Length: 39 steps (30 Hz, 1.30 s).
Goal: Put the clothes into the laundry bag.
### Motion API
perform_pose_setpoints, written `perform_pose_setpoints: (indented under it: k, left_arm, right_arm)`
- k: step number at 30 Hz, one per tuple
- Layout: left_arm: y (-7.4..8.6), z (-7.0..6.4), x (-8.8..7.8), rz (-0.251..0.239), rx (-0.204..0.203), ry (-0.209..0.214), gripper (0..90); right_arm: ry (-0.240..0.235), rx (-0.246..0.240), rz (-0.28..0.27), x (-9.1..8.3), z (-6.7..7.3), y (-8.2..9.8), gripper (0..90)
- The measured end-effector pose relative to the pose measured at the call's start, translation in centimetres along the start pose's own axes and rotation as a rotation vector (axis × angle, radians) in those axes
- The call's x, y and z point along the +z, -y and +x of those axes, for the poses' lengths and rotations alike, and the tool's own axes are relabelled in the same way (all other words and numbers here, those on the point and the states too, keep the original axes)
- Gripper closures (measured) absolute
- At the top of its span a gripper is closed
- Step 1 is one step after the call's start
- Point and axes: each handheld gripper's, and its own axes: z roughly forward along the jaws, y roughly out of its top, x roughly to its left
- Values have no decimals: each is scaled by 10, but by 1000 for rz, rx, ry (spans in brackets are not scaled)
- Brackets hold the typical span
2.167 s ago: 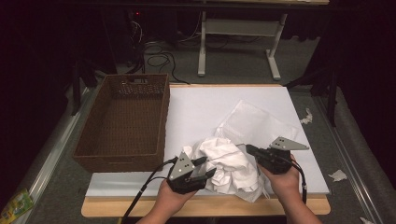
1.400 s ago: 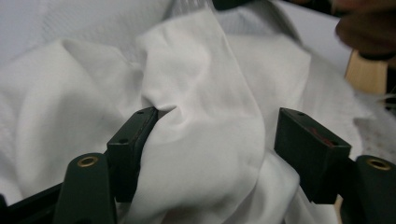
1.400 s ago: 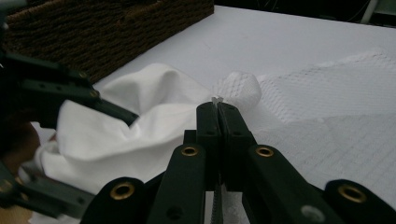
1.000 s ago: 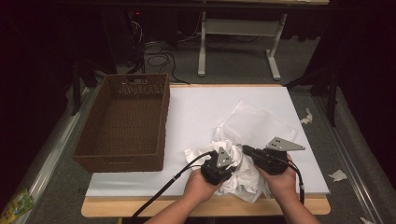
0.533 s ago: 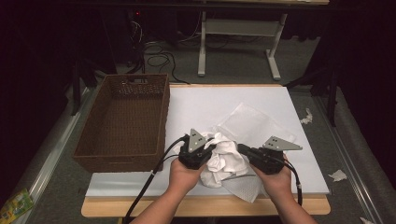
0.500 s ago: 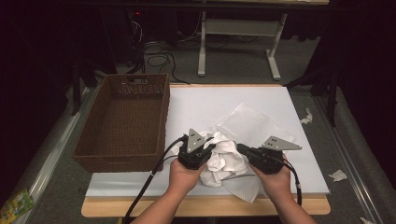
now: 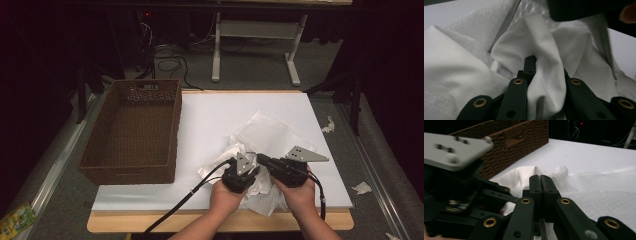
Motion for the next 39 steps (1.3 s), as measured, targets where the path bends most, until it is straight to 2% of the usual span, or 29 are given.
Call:
perform_pose_setpoints:
  k: [3, 5, 8, 12, 17, 19, 22, 23, 27, 29, 30, 32, 34, 36, 39]
  left_arm:
    - [1, 2, 1, 0, -2, 34, 725]
    - [2, 3, -4, -25, 8, 77, 611]
    - [3, 6, -18, -62, 3, 108, 475]
    - [7, 11, -42, -67, -14, 139, 391]
    - [18, 17, -69, -108, 3, 133, 344]
    - [25, 20, -73, -141, -26, 142, 329]
    - [28, 27, -74, -126, -50, 151, 318]
    - [27, 29, -77, -135, -59, 151, 308]
    - [20, 38, -92, -191, -72, 128, 294]
    - [16, 43, -98, -224, -74, 89, 301]
    - [15, 46, -100, -239, -76, 56, 320]
    - [14, 54, -97, -250, -85, 8, 350]
    - [13, 65, -86, -227, -102, -22, 345]
    - [15, 75, -74, -196, -136, -15, 316]
    - [17, 87, -52, -103, -192, 19, 278]
  right_arm:
    - [-2, -7, -7, -4, 1, -1, 891]
    - [0, -5, -2, -4, 0, -1, 891]
    - [4, -7, -2, -4, -2, 1, 891]
    - [13, -11, 8, -4, -2, 3, 891]
    - [18, -15, 14, -5, -1, 4, 891]
    - [18, -21, 16, -4, -1, 4, 891]
    - [20, -22, 18, -4, 0, 5, 890]
    - [19, -22, 21, -4, 0, 5, 890]
    - [21, -13, 24, -5, -1, 7, 890]
    - [24, -11, 24, -6, -3, 8, 890]
    - [24, -9, 24, -6, -3, 8, 890]
    - [24, -5, 25, -6, -4, 8, 891]
    - [26, 4, 26, -5, -5, 9, 890]
    - [28, 3, 28, -4, -5, 9, 890]
    - [33, 2, 34, -3, -5, 11, 890]
